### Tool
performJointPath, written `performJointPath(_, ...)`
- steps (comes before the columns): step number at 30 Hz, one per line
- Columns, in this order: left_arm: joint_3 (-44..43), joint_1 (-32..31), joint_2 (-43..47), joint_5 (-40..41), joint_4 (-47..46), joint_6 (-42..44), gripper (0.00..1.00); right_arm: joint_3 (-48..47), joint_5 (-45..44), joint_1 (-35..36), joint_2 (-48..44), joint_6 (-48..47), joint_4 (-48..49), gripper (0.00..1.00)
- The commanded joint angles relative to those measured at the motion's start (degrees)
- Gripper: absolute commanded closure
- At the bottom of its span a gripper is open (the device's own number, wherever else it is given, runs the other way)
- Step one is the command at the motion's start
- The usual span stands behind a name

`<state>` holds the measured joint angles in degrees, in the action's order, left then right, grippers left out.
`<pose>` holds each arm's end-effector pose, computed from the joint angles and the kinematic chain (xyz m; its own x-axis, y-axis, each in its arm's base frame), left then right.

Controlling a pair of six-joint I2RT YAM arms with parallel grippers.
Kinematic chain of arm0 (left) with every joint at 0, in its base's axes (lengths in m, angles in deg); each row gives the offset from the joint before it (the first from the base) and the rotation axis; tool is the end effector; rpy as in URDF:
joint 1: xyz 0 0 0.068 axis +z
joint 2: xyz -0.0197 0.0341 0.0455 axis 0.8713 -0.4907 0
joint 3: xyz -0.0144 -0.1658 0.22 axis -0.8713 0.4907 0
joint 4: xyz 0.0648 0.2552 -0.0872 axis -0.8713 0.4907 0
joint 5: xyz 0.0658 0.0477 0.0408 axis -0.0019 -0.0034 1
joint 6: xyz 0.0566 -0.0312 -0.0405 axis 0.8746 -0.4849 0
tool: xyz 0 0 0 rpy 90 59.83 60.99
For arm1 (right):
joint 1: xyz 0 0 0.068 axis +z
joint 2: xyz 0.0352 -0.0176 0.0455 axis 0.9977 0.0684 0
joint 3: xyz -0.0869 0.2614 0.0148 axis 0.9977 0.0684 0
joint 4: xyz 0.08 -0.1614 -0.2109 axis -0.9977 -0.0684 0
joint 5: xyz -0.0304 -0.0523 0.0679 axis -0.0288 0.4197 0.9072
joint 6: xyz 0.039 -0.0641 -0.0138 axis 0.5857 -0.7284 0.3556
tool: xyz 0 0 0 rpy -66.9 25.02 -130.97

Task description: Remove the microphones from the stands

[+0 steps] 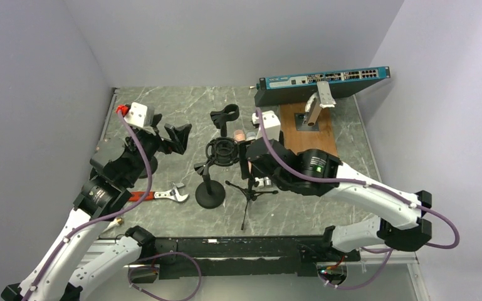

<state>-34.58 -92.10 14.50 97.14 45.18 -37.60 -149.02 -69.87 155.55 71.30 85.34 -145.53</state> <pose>0.1650 -0.0912 0.4334 0.0067 -0.1589 -0.9873 0.4111 0.9004 -0.1421 0.1357 0.2499 0.4034 -0.5386 -0.1043 -0.8361 -0.3321 0.9383 0.0969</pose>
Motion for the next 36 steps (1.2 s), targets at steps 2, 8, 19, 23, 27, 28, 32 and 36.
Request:
performJointPath(2, -0.3, -0.2, -1.1, -7.8, -3.7, 1.2, 0.01, 3.6, 4.4, 0.4, -6.1, 0.0, 2.9, 0.24)
performJointPath(8, -0.7, -0.6, -2.7, -15.1, -4.5, 1.2, 0.01, 8.9, 9.4, 0.3, -12.9, -0.2, 7.7, 0.22)
performJointPath(19, -4.5, -5.0, -7.3, -28.4, -1.6, 5.2, 0.01, 13.2, 1.0, 0.2, -22.4, 5.9, 5.2, 0.21)
performJointPath(23, -6.5, -6.4, -9.2, -34.5, 0.1, 6.7, 0.01, 13.1, -4.1, -1.2, -21.4, 13.9, -6.0, 0.22)
performJointPath(27, -10.5, -8.3, -12.3, -40.1, 4.2, 9.2, 0.01, 18.4, 9.4, -12.9, -19.8, 11.3, -6.5, 0.22)
performJointPath(28, -11.7, -8.8, -13.1, -40.9, 5.3, 9.3, 0.01, 21.4, 17.4, -18.5, -20.1, 7.0, -3.2, 0.22)
performJointPath(32, -17.4, -10.2, -16.0, -43.9, 9.3, 8.6, 0.01, 32.5, 42.3, -31.8, -22.0, 1.8, 10.3, 0.28)
performJointPath(36, -20.4, -10.7, -17.9, -44.5, 13.0, 9.5, 0.01, 40.2, 63.6, -37.4, -21.8, -0.1, 23.6, 0.27)
